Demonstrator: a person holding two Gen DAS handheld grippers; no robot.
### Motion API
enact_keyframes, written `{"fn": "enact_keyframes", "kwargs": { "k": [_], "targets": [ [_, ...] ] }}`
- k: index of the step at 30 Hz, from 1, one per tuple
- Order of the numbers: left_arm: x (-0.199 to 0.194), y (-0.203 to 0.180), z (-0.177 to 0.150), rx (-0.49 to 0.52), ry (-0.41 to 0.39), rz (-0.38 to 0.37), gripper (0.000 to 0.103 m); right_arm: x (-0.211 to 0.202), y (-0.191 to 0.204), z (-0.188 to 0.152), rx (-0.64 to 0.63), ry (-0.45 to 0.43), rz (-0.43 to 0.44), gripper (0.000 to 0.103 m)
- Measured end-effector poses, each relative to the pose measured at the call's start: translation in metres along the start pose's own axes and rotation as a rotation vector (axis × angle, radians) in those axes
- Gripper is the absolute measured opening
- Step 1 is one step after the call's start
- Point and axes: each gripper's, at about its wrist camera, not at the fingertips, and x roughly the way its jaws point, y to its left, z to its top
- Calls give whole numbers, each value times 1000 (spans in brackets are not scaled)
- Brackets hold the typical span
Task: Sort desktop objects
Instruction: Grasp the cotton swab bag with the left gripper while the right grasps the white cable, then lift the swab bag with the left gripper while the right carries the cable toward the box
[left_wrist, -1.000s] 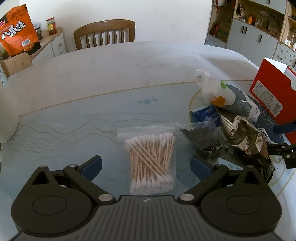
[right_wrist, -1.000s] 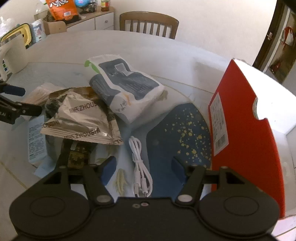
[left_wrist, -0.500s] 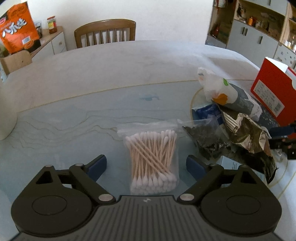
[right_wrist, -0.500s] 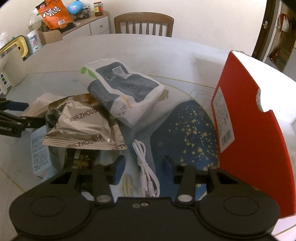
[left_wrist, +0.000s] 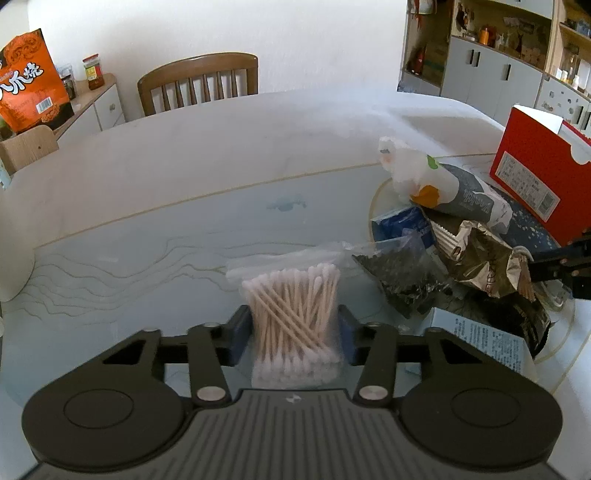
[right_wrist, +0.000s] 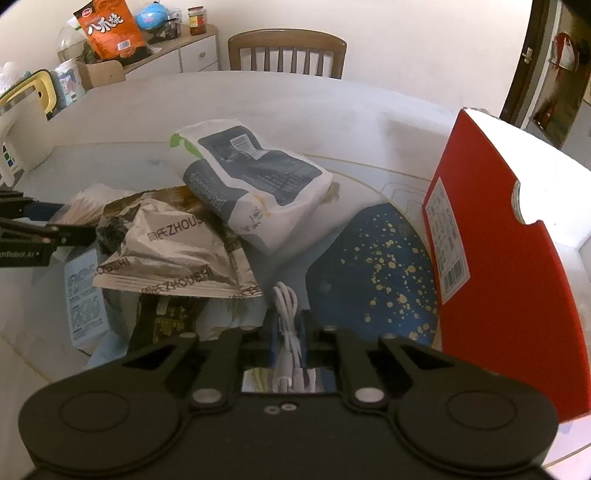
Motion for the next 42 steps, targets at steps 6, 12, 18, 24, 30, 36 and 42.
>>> {"fn": "enact_keyframes", "kwargs": {
  "k": [6,12,18,24,30,36,42],
  "targets": [
    [-3,3,-1,-14,-5,3,37,-5,-2,-4,13,5,-31,10],
    [-12,2,-1,-27,-23,-9,37,-13,-7,-9,43,1,-57,10],
    [-24,-1,-1,-27,-33,-18,37,-23,-9,-12,67,-3,-80,10],
    [-37,-2,-4,-37,-40,-25,37,-40,-12,-17,101,-40,-68,10],
    [-53,-2,-7,-48,-48,-34,37,-58,-12,-21,131,-64,-60,10],
    [-69,-10,-8,-32,-65,-51,37,-72,-14,-25,171,-84,-73,10],
    [-85,-23,-9,-5,-77,-88,37,-90,-16,-31,205,-111,-71,10]
  ]
}}
